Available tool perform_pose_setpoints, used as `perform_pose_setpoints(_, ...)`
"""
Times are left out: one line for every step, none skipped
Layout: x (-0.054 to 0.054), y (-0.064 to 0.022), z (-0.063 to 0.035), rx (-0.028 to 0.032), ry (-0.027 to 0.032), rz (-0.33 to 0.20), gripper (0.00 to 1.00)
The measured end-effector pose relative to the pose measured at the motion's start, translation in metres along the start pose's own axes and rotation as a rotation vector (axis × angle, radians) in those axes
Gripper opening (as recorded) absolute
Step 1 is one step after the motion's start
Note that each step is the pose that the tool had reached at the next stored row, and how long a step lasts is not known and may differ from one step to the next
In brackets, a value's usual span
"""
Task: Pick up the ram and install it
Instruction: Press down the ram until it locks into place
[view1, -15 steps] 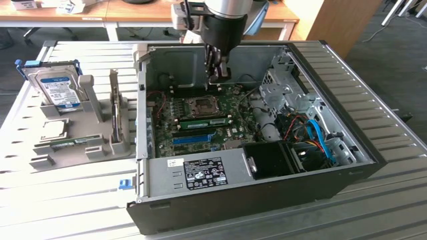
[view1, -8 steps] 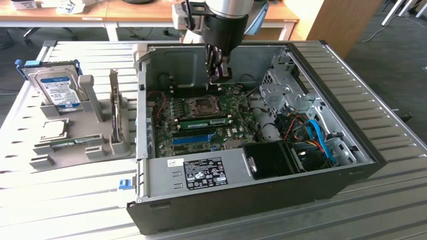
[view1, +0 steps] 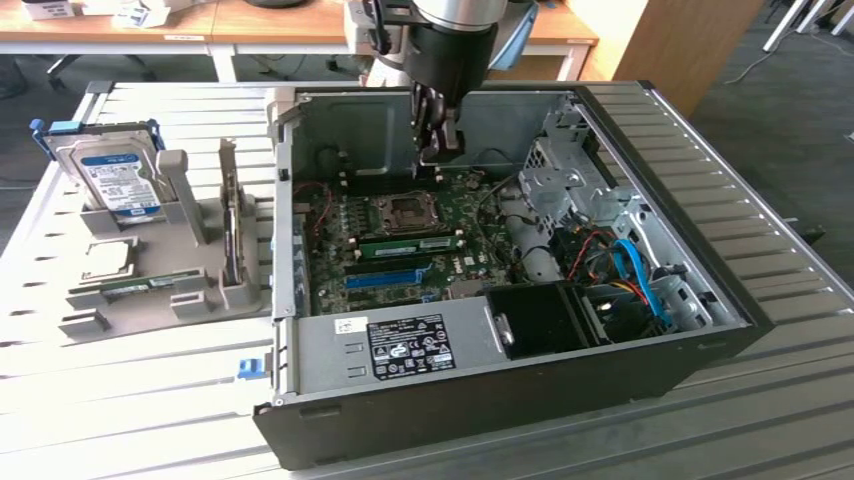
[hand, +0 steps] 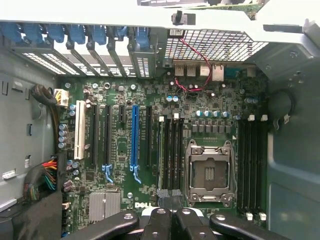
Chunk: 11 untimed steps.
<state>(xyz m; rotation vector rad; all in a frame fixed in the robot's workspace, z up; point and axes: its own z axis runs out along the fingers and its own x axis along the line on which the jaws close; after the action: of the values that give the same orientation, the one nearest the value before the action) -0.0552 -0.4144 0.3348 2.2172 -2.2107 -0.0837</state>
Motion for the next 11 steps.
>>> perform_pose_setpoints(0.0000, 0.0000, 0.0000, 0.0000, -0.0001, 0.000, 0.11)
perform_pose_setpoints(0.0000, 0.0000, 0.0000, 0.0000, 0.0000, 0.000, 0.11)
perform_pose_setpoints(0.0000, 0.0000, -0.0001, 0.0000, 0.0000, 0.000, 0.11)
perform_pose_setpoints(0.0000, 0.0000, -0.0001, 0.0000, 0.0001, 0.000, 0.11)
perform_pose_setpoints(0.0000, 0.0000, -0.0001, -0.0001, 0.0000, 0.000, 0.11)
perform_pose_setpoints(0.0000, 0.0000, -0.0001, 0.0000, 0.0000, 0.000, 0.11)
perform_pose_setpoints(0.0000, 0.0000, -0.0001, 0.0000, 0.0000, 0.000, 0.11)
perform_pose_setpoints(0.0000, 0.0000, -0.0001, 0.0000, 0.0000, 0.000, 0.11)
perform_pose_setpoints(0.0000, 0.0000, -0.0001, 0.0000, 0.0000, 0.000, 0.11)
perform_pose_setpoints(0.0000, 0.0000, -0.0001, 0.0000, 0.0000, 0.000, 0.11)
perform_pose_setpoints(0.0000, 0.0000, -0.0001, 0.0000, 0.0001, 0.000, 0.11)
